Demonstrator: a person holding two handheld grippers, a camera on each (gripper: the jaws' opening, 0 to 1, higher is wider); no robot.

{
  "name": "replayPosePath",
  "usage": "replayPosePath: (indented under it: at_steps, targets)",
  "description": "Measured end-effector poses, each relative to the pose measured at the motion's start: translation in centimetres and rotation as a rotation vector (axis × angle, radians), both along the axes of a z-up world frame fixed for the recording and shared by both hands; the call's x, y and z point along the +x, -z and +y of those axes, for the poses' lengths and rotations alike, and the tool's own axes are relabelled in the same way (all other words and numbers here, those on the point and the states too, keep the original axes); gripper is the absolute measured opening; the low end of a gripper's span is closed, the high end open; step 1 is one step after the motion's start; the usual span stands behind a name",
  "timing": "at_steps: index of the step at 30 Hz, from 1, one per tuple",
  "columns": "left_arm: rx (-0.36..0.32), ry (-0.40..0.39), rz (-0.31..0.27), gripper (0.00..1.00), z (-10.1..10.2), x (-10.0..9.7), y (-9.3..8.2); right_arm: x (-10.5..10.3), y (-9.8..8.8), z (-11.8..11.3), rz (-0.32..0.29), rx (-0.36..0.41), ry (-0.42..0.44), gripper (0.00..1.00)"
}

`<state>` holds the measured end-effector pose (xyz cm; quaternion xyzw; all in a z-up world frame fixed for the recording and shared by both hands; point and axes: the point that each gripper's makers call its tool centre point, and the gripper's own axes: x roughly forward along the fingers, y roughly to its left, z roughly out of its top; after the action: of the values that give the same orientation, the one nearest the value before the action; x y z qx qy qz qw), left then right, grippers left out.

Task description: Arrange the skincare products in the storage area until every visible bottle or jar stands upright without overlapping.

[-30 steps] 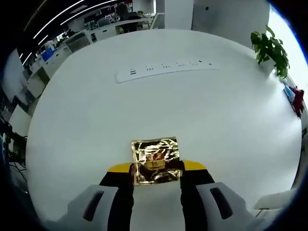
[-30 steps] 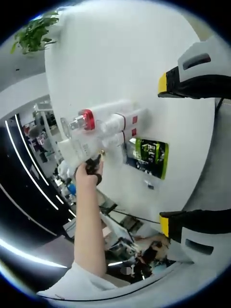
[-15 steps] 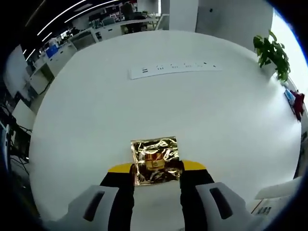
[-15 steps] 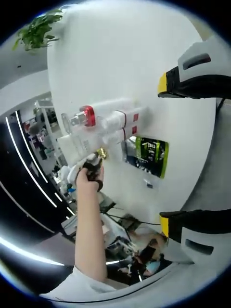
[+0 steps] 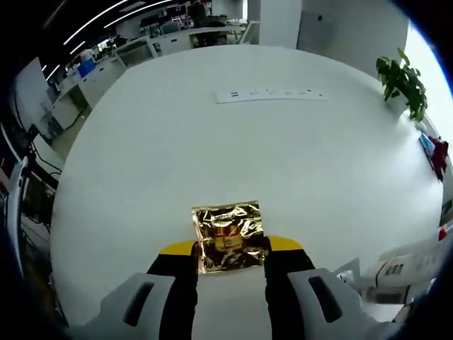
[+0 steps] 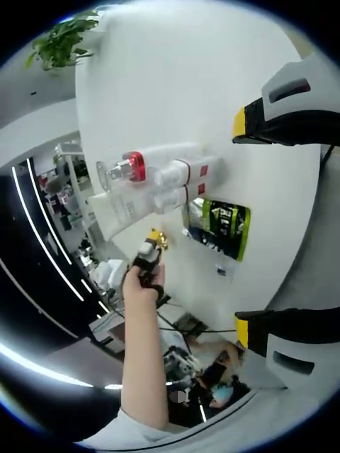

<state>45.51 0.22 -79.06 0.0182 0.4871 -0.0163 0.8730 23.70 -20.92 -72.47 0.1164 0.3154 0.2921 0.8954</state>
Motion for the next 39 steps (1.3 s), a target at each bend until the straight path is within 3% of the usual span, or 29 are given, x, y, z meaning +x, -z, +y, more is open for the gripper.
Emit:
replayPosePath:
  at_steps: [10,18,31,39]
  targets:
    - [0.010,-0.013,0.017,0.32,1.4,-4.0,0.0,-0.2,-0.2,0.3,-0.011,-0.009,-0.028,0.96]
    - [-0.034,-0.054,0.038,0.32,1.5,-7.2,0.4,-0.3,-0.3,0.5,-0.012,-0.015,-0.041,0.96]
    - [-0.064,-0.055,0.064,0.33,0.2,-10.1,1.0,-0.5,-0.4,0.6,-0.018,-0.009,-0.057,0.96]
    - [-0.068,-0.048,0.076,0.33,-1.0,-10.9,1.7,-0.4,-0.4,0.6,-0.024,-0.004,-0.055,0.96]
